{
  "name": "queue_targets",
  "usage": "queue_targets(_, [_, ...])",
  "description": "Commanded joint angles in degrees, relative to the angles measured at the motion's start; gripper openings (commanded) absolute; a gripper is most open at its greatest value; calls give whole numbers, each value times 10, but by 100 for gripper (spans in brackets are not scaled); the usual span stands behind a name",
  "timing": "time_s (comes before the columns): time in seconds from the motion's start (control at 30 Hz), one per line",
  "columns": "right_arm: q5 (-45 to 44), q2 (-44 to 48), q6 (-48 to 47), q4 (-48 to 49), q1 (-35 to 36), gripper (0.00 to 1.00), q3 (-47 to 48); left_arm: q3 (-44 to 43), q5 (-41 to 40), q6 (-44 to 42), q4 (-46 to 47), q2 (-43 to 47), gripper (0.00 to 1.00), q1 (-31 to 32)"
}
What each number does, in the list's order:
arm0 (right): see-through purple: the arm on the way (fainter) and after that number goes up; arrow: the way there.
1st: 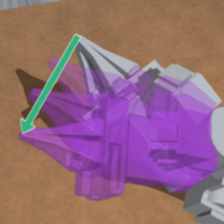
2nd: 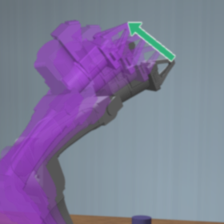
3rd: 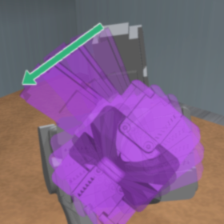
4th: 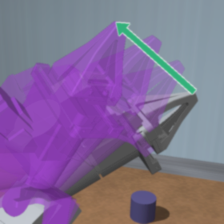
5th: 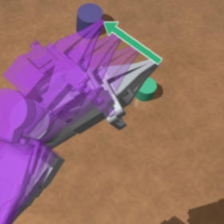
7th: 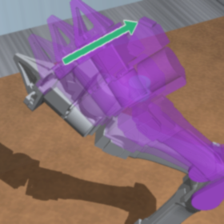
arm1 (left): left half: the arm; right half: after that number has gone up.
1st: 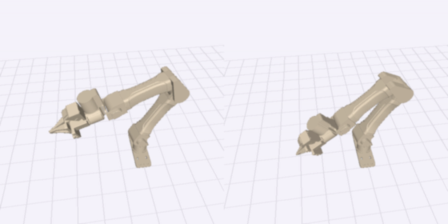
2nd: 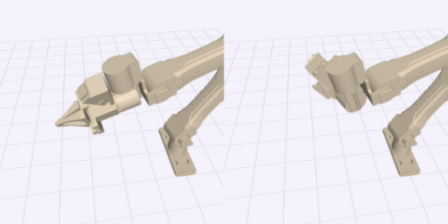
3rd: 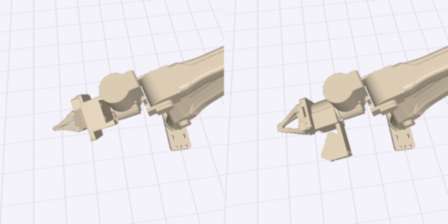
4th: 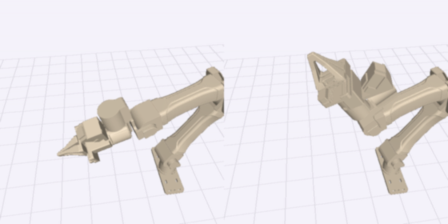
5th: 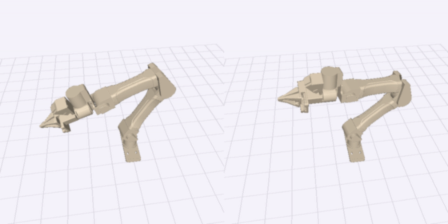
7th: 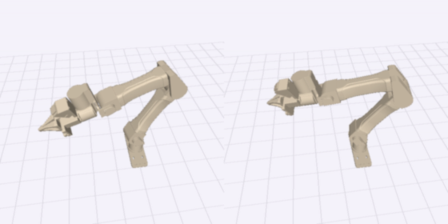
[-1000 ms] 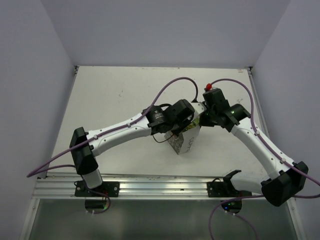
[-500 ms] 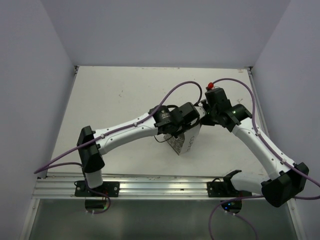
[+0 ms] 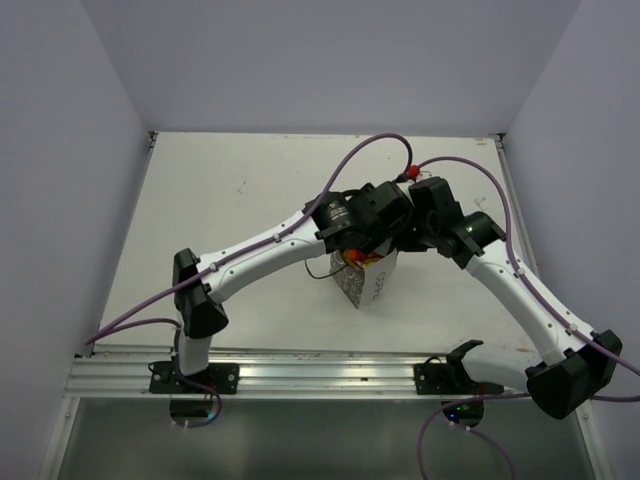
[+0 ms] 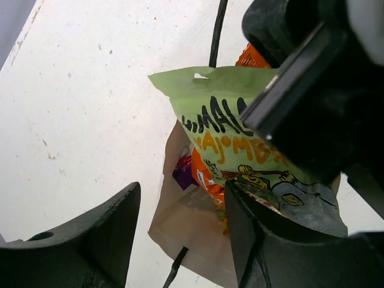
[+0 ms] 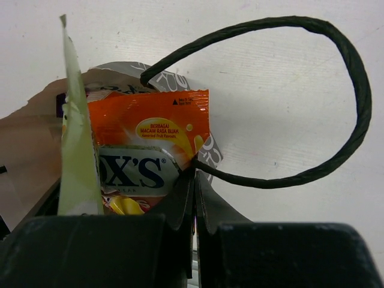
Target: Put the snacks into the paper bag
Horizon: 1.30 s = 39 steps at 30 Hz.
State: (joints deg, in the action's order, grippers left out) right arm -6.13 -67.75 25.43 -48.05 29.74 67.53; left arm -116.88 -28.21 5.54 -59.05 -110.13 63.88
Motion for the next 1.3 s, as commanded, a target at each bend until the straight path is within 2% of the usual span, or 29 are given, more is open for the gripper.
queue_targets(0.0, [35, -4, -14, 12, 16, 0, 7, -34, -1, 21, 43, 50, 62, 9])
queue_targets(0.17, [38, -8, -15, 14, 15, 0, 6, -28, 32, 56, 6, 75, 64, 9])
queue_targets(0.37, [37, -6, -14, 13, 15, 0, 4, 30, -25, 54, 22, 143, 61, 9])
queue_targets(0.53, [36, -8, -13, 13, 15, 0, 5, 97, -39, 43, 38, 176, 59, 8])
queue_targets(0.83, [35, -3, -11, 13, 16, 0, 4, 234, 50, 23, 161, 197, 65, 2])
queue_targets(1.07, [27, 5, -10, 9, 16, 0, 3, 332, 92, 19, 242, 231, 65, -66])
queue_targets(1.27, [31, 2, -10, 9, 16, 0, 3, 351, 89, 8, 276, 250, 65, -106])
